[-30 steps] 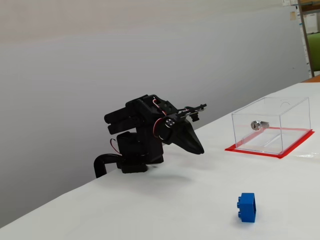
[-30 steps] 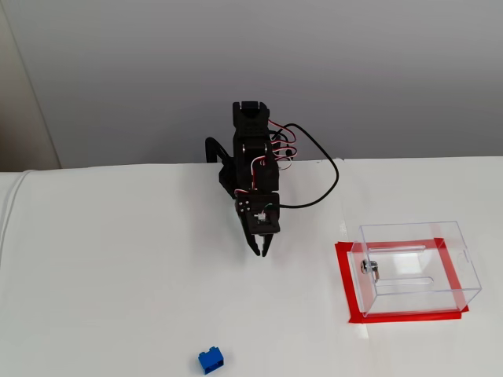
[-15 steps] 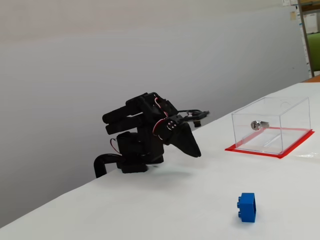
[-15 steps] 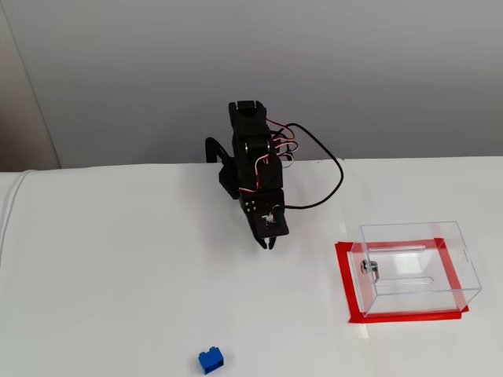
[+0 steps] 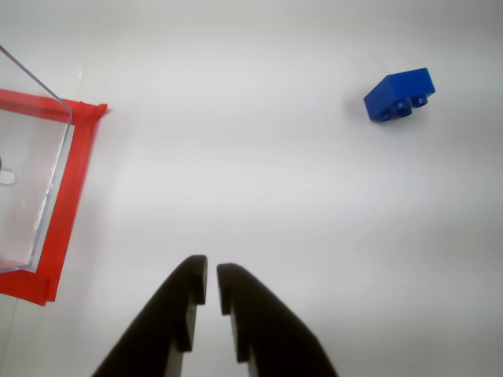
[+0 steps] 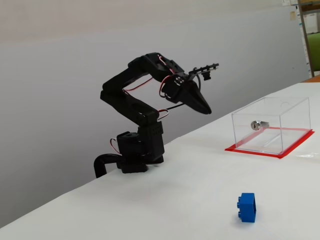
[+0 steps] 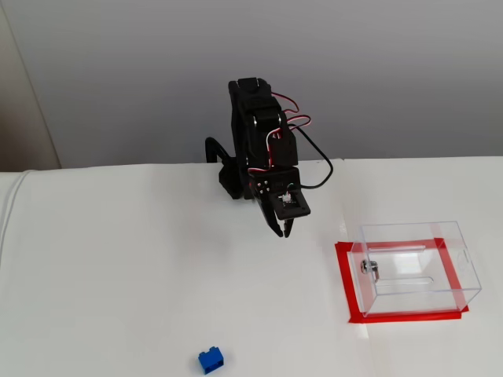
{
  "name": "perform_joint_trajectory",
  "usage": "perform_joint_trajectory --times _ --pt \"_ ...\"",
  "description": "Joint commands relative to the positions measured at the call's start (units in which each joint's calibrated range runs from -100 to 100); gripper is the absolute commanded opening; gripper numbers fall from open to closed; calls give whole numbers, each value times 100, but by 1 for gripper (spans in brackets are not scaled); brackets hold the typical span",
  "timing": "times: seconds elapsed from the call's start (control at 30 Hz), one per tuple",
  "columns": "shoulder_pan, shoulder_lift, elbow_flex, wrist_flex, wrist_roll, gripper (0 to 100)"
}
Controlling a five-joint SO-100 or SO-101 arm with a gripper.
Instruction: Pick the blue lego brick and place it into the transparent box
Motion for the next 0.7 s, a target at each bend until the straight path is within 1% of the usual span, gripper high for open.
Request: perform_joint_trajectory --times 0.0,0.4,0.67 --pt "88 1034 -1350 20 6 2" --pt "280 3240 -3258 11 38 2" --pt "435 3843 -3972 11 1 2"
